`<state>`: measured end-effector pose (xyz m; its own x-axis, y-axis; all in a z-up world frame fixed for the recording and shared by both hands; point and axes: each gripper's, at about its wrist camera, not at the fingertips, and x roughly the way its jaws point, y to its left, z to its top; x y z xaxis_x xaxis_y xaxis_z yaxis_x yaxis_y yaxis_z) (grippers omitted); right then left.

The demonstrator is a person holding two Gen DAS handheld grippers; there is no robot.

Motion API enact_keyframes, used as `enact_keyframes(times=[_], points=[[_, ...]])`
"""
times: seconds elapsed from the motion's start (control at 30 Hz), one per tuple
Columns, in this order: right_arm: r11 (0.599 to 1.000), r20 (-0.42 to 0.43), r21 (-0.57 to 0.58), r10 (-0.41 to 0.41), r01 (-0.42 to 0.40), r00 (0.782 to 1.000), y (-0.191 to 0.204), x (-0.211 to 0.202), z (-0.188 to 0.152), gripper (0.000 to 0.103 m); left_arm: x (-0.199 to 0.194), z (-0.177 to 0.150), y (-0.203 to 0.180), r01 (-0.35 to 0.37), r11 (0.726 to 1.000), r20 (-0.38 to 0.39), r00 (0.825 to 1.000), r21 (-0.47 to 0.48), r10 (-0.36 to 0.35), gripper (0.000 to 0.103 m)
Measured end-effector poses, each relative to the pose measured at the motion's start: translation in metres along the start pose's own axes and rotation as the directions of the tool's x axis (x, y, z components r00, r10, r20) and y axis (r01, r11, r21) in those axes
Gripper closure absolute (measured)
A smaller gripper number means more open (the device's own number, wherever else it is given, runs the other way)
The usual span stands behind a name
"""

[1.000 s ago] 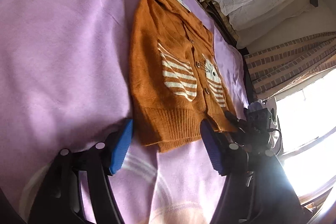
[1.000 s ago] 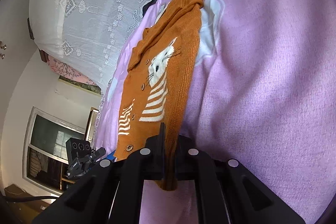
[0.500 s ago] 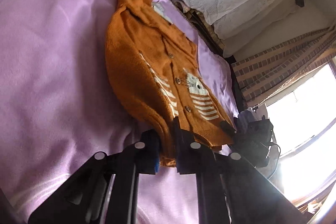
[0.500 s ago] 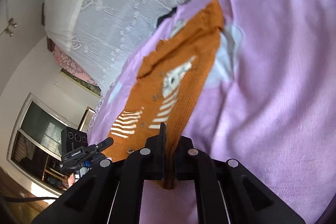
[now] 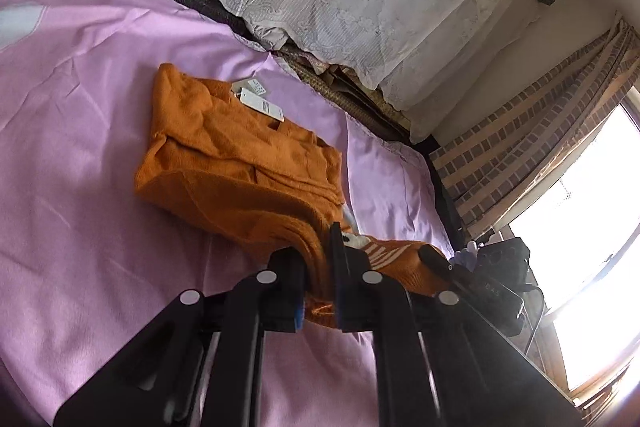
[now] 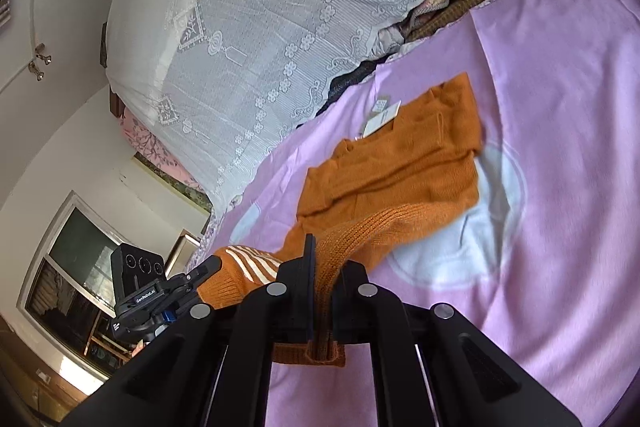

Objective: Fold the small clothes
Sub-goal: 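Fold the held hem up over the body toward the collar with both grippers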

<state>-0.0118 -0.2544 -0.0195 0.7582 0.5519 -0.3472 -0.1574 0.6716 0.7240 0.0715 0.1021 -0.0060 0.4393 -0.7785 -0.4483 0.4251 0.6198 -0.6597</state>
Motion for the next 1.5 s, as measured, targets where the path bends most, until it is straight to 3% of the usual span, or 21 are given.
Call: enact_keyframes(times=[0.3,0.5,0.73,1.0,1.33,1.5], points=[[1.0,0.057,0.008,-0.024,0.024,0.998,-0.003,0.034,0.041,0.097,0.024,0.052,0.008,-0.086,0.996,0.084,0.993,-0.009,0.086,0.094],[0.998,0.097,-0.005,-0.057,0.058,0.994,-0.005,0.063,0.076,0.097,0.051,0.081,0.005,-0.2,0.978,0.11,0.975,0.053,0.194,0.094],[0.996,0.111,0.023,-0.089,0.087,0.99,-0.027,0.094,0.108,0.097,0.074,0.109,0.014,-0.253,0.965,0.133,0.961,0.07,0.243,0.094],[0.992,0.092,0.071,-0.107,0.1,0.99,-0.058,0.127,0.124,0.097,0.108,0.115,0.032,-0.287,0.953,0.125,0.953,0.092,0.275,0.094],[0.983,0.051,0.065,-0.174,0.171,0.983,-0.081,0.155,0.125,0.097,0.143,0.114,0.09,-0.26,0.966,0.067,0.963,-0.01,0.26,0.093],[0.971,-0.011,0.137,-0.197,0.196,0.98,-0.108,0.167,0.119,0.088,0.146,0.112,0.101,-0.263,0.963,0.05,0.963,-0.051,0.265,0.081]])
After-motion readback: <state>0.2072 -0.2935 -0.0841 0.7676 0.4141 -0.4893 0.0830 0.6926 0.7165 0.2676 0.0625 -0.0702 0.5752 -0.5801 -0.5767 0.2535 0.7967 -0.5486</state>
